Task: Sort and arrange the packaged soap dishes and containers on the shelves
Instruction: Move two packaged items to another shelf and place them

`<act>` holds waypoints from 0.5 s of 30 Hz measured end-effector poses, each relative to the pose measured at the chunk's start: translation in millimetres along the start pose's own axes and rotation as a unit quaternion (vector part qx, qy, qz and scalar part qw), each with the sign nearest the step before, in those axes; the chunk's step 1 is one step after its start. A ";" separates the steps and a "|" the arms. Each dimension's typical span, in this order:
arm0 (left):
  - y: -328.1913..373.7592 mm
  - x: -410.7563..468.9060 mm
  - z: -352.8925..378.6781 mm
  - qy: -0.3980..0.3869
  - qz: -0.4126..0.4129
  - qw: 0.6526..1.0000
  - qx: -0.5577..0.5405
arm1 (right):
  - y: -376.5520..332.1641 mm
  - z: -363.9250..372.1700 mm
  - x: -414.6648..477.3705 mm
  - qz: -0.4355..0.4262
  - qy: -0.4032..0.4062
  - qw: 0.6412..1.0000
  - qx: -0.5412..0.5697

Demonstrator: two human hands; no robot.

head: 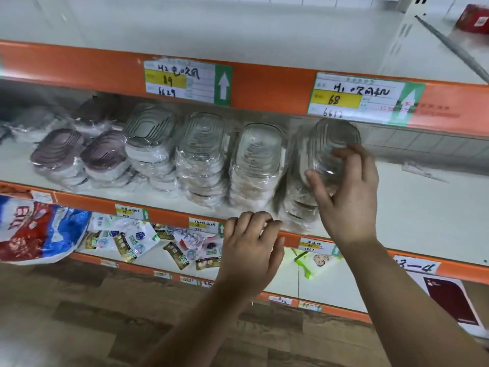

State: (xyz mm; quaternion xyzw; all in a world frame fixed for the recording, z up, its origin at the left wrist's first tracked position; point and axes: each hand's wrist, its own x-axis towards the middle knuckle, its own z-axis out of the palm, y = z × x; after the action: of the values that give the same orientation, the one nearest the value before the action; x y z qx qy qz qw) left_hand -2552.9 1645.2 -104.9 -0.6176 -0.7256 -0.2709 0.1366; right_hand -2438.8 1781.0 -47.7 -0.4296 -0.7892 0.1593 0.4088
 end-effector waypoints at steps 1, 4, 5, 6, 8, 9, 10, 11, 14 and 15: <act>-3.5 -1.4 -1.7 -0.001 -0.005 1.000 0.002 | -0.8 4.4 2.5 -0.002 -0.030 0.999 -0.030; -12.4 -5.8 -5.7 -0.003 -0.013 1.000 0.008 | 0.1 11.9 2.1 0.005 -0.094 0.989 -0.114; -14.7 -7.5 -6.9 -0.005 -0.015 1.000 0.008 | -0.2 11.9 0.1 0.010 -0.095 0.988 -0.122; -18.0 -9.6 -8.8 -0.006 -0.019 1.000 0.008 | -2.5 11.7 -2.7 0.011 -0.088 0.989 -0.122; -23.5 -13.8 -12.6 -0.009 -0.028 1.000 0.010 | -8.7 10.8 -10.9 0.012 -0.064 0.991 -0.114; -25.6 -15.0 -14.9 -0.011 -0.032 0.999 0.009 | -12.4 10.2 -15.3 0.010 -0.054 0.992 -0.114; -27.3 -16.0 -17.2 -0.013 -0.036 0.999 0.008 | -15.5 9.3 -19.1 0.004 -0.048 0.992 -0.115; -29.0 -17.0 -20.7 -0.013 -0.041 0.999 0.005 | -19.2 8.2 -22.8 -0.006 -0.046 0.992 -0.115; -33.5 -17.9 -34.7 -0.013 -0.047 0.999 0.011 | -29.9 4.3 -33.8 -0.040 -0.049 0.993 -0.101; -34.5 -17.7 -41.6 -0.017 -0.051 0.998 0.016 | -34.6 2.7 -38.1 -0.051 -0.056 0.993 -0.090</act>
State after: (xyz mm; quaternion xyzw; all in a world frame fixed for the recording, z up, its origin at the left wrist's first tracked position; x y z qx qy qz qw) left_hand -2588.6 1604.2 -88.1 -0.5823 -0.7624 -0.2554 0.1200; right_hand -2448.5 1730.3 -47.9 -0.4145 -0.8430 0.0904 0.3306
